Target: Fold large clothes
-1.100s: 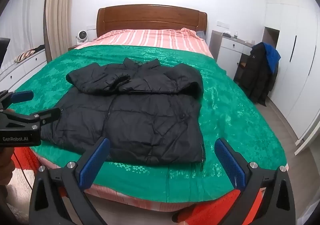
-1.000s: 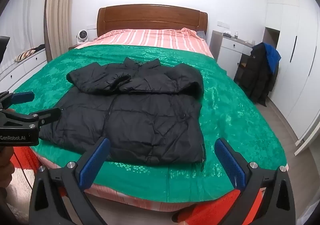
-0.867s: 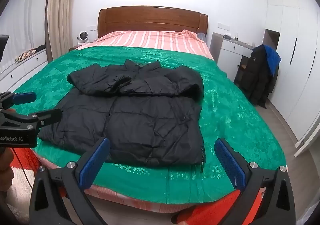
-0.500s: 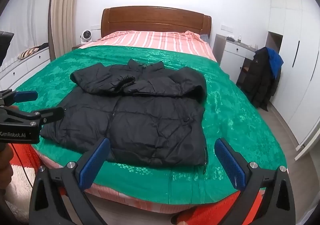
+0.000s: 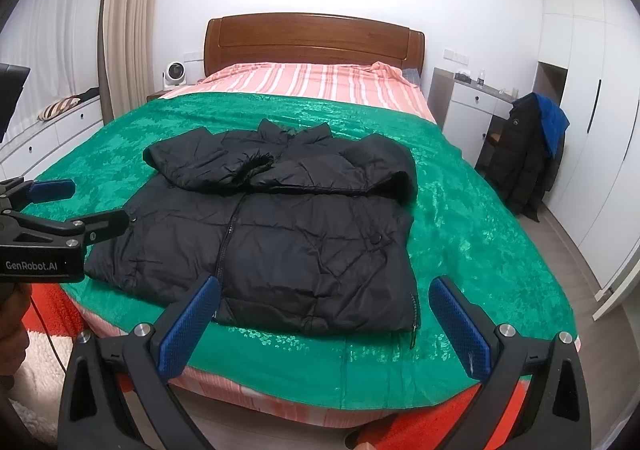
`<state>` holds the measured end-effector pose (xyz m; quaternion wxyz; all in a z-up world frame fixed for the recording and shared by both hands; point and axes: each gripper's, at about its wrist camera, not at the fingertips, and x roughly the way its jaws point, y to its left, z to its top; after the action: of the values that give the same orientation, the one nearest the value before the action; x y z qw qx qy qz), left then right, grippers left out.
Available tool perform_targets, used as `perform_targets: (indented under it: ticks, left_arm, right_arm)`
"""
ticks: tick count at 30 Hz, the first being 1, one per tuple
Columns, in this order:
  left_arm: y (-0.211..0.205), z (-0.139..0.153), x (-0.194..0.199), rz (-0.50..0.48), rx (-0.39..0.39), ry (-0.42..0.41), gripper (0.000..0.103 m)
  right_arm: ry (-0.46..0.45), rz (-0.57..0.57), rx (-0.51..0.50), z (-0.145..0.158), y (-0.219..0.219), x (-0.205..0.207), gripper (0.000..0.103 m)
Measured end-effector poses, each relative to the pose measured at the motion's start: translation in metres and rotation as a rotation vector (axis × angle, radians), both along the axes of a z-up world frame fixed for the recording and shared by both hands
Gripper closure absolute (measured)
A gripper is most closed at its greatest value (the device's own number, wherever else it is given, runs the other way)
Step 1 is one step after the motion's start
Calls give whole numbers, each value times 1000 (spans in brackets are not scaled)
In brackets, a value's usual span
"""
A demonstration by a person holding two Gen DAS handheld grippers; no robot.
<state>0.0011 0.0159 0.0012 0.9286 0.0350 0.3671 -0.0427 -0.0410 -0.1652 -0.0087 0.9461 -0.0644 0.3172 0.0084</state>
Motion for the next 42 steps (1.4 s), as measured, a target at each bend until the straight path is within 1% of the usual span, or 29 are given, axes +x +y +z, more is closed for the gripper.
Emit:
perform_targets:
  ticks: [11, 16, 23, 29, 42]
  left_arm:
    - [0, 0, -1, 17, 5, -8, 0]
    - [4, -2, 1, 38, 7, -1, 0]
    - [11, -9, 5, 67, 4, 23, 0]
    - [12, -11, 6, 83, 22, 23, 0]
    - [14, -20, 10, 112, 58, 50, 0]
  right_arm:
    - [-9, -17, 2, 0, -2, -1, 0]
    - [-27, -42, 1, 2, -10, 0, 0]
    - [-6, -56, -3, -3, -12, 4, 0]
    - [5, -61, -6, -6, -10, 8, 0]
    - [20, -41, -8, -11, -4, 8, 0]
